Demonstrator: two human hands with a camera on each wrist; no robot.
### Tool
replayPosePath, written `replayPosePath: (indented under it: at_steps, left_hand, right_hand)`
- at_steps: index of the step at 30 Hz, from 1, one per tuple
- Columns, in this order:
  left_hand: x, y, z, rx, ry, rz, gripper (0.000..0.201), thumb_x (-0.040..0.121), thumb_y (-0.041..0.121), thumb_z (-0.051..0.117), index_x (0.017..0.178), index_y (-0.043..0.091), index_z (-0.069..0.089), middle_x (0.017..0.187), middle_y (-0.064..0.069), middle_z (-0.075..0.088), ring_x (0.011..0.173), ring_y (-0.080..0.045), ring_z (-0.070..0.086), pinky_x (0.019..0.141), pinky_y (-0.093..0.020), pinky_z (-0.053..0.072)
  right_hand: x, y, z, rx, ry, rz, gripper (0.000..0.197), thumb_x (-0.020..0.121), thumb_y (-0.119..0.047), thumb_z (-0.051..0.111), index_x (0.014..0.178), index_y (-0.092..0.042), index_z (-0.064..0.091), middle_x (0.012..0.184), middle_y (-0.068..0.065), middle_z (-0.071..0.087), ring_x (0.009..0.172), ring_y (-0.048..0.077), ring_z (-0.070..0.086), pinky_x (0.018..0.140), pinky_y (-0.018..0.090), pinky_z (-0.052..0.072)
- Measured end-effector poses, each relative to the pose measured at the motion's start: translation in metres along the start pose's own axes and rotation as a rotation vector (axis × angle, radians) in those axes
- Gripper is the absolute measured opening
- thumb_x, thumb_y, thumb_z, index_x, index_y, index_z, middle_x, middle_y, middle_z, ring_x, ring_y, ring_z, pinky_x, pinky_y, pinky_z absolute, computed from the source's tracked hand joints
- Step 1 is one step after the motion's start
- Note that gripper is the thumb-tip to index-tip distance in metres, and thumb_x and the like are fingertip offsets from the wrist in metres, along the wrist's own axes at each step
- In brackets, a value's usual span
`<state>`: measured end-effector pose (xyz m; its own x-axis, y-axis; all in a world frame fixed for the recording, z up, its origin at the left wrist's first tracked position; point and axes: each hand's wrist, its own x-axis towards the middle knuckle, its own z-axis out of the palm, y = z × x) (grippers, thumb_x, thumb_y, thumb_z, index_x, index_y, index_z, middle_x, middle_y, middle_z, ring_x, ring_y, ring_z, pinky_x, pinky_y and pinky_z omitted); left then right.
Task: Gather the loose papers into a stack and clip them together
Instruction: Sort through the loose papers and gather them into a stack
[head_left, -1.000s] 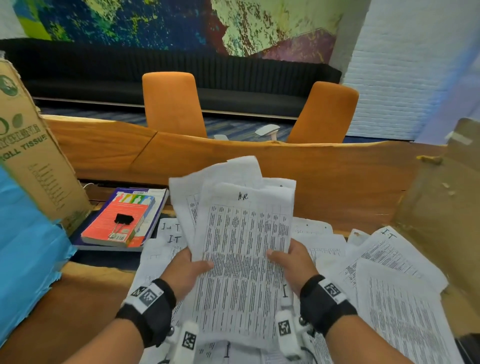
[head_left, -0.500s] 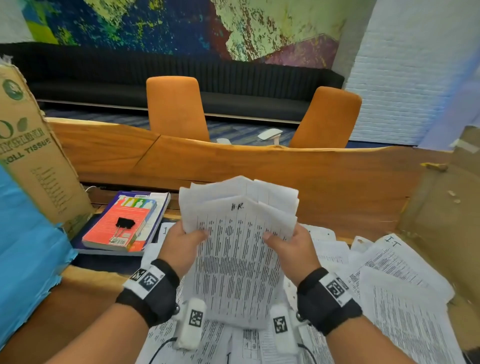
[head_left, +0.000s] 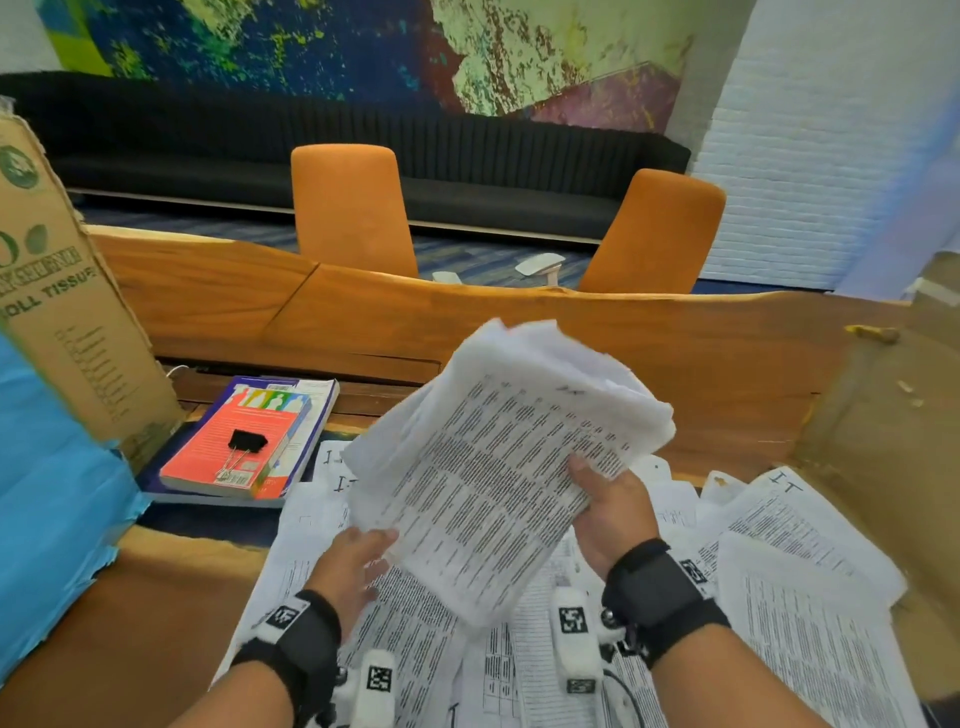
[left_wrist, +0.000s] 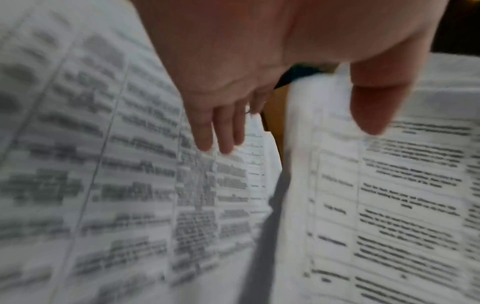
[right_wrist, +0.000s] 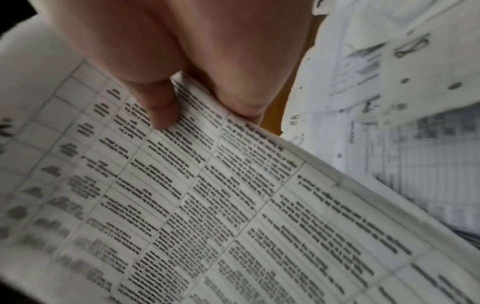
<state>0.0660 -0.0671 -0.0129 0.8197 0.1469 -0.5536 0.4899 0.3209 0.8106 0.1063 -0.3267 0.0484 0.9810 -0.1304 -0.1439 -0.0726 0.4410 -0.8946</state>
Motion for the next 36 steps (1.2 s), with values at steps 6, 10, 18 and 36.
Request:
replayPosePath:
  at_steps: [6,10,18,36]
  left_hand:
    - [0.012,-0.009,-0.004,-0.209,-0.040,0.003,0.033,0.087,0.000,0.059,0.120,-0.003,0.063,0.115,-0.026,0.069,0.108,-0.043,0.065,0.100,-0.058,0.046]
    - [0.012,-0.004,-0.033,0.058,-0.021,0.029,0.025,0.088,-0.002,0.060,0.112,-0.001,0.067,0.106,-0.022,0.073,0.100,-0.042,0.068,0.098,-0.060,0.047]
    - [-0.003,0.007,-0.037,0.348,-0.070,0.225,0.022,0.084,0.009,0.071,0.106,0.012,0.071,0.100,-0.007,0.077,0.097,-0.029,0.072,0.094,-0.055,0.051]
    - [-0.004,0.043,-0.045,0.589,0.036,0.277,0.058,0.076,-0.006,0.058,0.129,0.019,0.056,0.123,-0.006,0.064,0.122,-0.031,0.054,0.100,-0.054,0.044]
  right_hand:
    - [-0.010,0.040,-0.027,0.044,0.021,0.269,0.036,0.088,-0.008,0.062,0.124,-0.001,0.062,0.122,0.020,0.068,0.113,0.039,0.065,0.101,0.060,0.047]
    - [-0.008,0.052,-0.081,-0.014,0.128,0.383,0.050,0.078,-0.010,0.066,0.125,0.002,0.060,0.123,0.025,0.066,0.112,0.042,0.062,0.092,0.052,0.051]
    - [0.005,0.040,-0.081,-0.713,-0.123,0.350,0.030,0.084,0.002,0.069,0.110,-0.011,0.068,0.106,0.008,0.076,0.096,0.029,0.073,0.092,0.054,0.055]
    - [-0.010,0.029,-0.060,-0.787,0.015,-0.057,0.014,0.094,-0.011,0.065,0.090,-0.024,0.071,0.092,-0.004,0.074,0.088,0.016,0.069,0.073,0.033,0.055]
